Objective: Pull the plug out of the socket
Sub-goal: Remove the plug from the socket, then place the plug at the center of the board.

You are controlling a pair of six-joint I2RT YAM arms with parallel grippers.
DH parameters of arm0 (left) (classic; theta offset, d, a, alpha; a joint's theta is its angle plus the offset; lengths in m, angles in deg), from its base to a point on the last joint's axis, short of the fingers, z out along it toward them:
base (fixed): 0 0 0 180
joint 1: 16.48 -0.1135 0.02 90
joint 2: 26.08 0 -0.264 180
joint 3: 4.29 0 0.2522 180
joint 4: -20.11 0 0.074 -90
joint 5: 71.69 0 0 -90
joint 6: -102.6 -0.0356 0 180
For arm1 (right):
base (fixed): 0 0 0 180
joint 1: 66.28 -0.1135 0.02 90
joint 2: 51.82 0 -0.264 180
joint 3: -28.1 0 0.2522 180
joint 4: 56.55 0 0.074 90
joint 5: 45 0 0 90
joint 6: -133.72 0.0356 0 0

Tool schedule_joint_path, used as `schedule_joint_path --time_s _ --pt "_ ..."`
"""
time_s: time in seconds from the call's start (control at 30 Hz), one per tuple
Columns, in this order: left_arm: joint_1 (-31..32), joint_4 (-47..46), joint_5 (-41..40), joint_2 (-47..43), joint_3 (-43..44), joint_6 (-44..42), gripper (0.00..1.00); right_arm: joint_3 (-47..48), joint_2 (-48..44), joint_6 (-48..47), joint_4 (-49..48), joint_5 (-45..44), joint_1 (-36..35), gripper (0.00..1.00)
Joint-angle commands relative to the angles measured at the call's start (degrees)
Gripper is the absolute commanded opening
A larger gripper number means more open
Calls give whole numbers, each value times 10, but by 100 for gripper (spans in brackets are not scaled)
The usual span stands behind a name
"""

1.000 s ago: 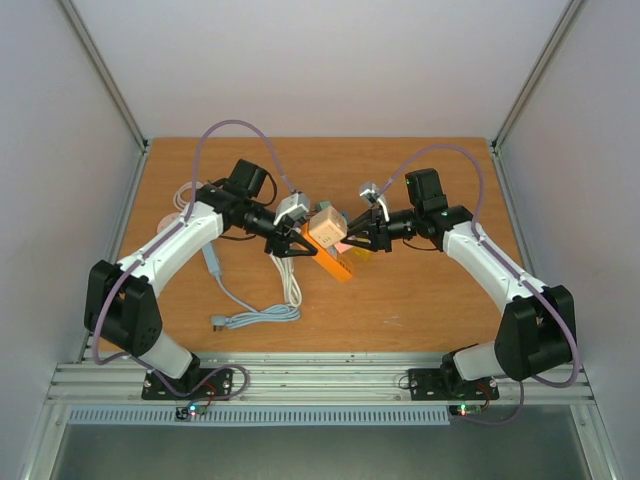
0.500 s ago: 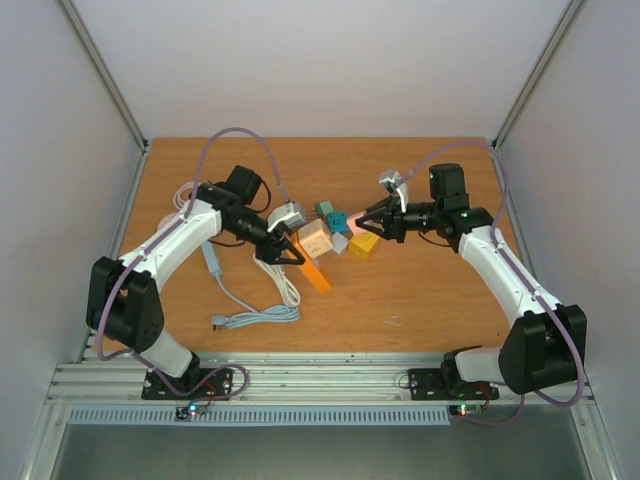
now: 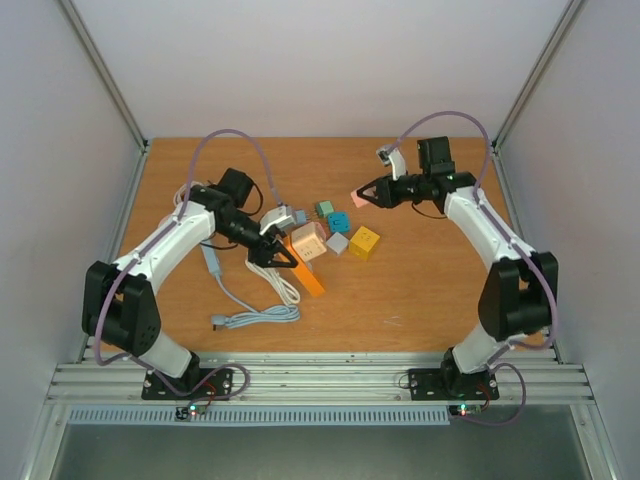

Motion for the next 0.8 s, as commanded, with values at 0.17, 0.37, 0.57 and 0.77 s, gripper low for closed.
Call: schedule_joint_path --time_s 0.17,0.37,0.57,0.77 --pt "-26 16 61 -28 -6 -53 0 161 203 44 77 -69 22 1" --pt "-26 8 62 -33 -18 -52 0 280 327 47 144 -39 25 1" --pt "-26 -9 56 -42 -34 -46 0 354 403 50 196 -21 28 1" --pt "-26 -19 56 -42 -40 -37 0 345 423 63 192 -33 32 10"
